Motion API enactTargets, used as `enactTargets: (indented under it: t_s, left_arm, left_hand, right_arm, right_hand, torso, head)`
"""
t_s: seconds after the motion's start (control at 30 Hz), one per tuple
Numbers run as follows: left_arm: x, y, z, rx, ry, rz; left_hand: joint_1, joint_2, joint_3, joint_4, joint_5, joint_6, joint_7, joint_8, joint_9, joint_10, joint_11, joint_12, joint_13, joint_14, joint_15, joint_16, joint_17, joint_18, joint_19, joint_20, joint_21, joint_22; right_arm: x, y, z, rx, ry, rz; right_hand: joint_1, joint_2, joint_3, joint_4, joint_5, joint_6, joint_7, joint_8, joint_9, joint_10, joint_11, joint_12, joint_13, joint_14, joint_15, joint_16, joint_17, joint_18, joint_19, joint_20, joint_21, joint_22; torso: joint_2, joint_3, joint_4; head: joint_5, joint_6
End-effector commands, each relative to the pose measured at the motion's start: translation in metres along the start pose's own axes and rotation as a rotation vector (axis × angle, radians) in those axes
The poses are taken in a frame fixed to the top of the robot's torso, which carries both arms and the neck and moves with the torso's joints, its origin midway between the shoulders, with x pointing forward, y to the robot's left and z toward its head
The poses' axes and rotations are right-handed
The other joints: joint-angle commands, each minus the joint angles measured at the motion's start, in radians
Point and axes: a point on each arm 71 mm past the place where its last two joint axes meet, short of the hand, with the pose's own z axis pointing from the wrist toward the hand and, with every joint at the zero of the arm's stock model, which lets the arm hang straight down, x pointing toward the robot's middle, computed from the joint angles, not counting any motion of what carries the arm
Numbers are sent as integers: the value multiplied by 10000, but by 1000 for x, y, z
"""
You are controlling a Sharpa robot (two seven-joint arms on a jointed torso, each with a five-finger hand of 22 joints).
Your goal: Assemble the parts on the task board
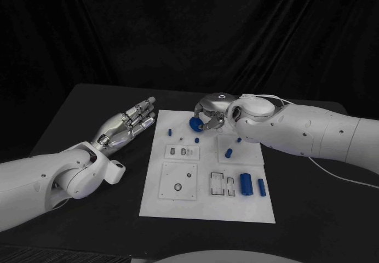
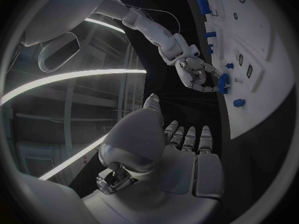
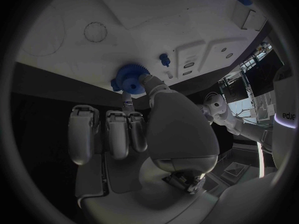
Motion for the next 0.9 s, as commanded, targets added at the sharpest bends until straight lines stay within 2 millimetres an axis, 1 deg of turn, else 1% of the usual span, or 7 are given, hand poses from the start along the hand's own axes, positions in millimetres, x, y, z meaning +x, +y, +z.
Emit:
enactTargets:
  t_s: [0.03,0.27,0.43,0.5,0.73,0.9]
  left_arm:
    - [1,-11,1,1548,103,-138]
    - [2,-11,2,1538,138,-161]
    - [2,-11,2,1523,144,-164]
    - [2,-11,2,1512,141,-162]
    - [1,-10,1,1484,134,-156]
    - [1,-10,2,1474,148,-164]
  left_hand:
    - [86,28,83,4,53,16,34,9,9,0,44,-35,-11,-2,60,-37,-16,141,12,62,-59,-17]
    - [101,38,95,-2,81,22,50,10,10,0,56,-35,-11,-2,73,-37,-16,143,12,77,-59,-17]
    - [108,40,100,-5,93,16,53,9,9,0,60,-35,-11,-2,76,-37,-16,144,12,82,-59,-17]
    - [108,40,100,-5,93,16,53,9,9,0,60,-35,-11,-2,76,-37,-16,144,12,82,-59,-17]
    - [119,43,106,-9,111,21,59,9,10,0,66,-35,-11,-2,81,-37,-16,145,12,89,-59,-17]
    - [127,45,111,-12,122,21,63,9,10,0,68,-35,-11,-2,85,-37,-16,146,12,93,-59,-17]
  right_arm:
    - [5,8,1,-361,76,45]
    - [5,11,2,-476,29,61]
    - [4,13,2,-557,-117,77]
    - [4,14,1,-574,-171,84]
    - [2,18,-1,-713,-387,141]
    - [3,22,0,-741,-261,161]
  right_hand:
    - [10,48,65,-16,-27,-115,21,-79,1303,1032,85,35,2627,1039,54,-28,2558,-135,405,63,45,1824]
    - [-32,36,122,-19,-37,-262,41,-215,1247,1032,102,35,2627,1035,73,-39,2543,-131,399,87,33,1821]
    - [-90,11,170,-13,-77,-405,52,-372,1182,1032,115,35,2627,1030,88,-54,2522,-128,393,107,21,1820]
    - [-103,-6,200,-25,-79,-501,21,-463,1146,1032,99,35,2627,1028,81,-58,2517,-127,394,109,21,1824]
    - [-108,-8,203,-24,-78,-506,18,-470,1143,1032,96,35,2627,1022,79,-76,2492,-126,393,109,19,1823]
    - [-129,-27,247,-41,-26,-623,-26,-579,1102,1032,60,35,2627,1021,53,-78,2488,-123,390,95,10,1822]
  torso:
    - [-7,2,-5]
    - [-6,-6,2]
    - [-6,-10,-1]
    - [-5,-7,-5]
    - [-8,6,-14]
    - [-9,7,-6]
  head:
    - [-3,-27]
    - [-15,-53]
    - [-4,-53]
    - [5,-52]
    - [21,-72]
    - [-4,-78]
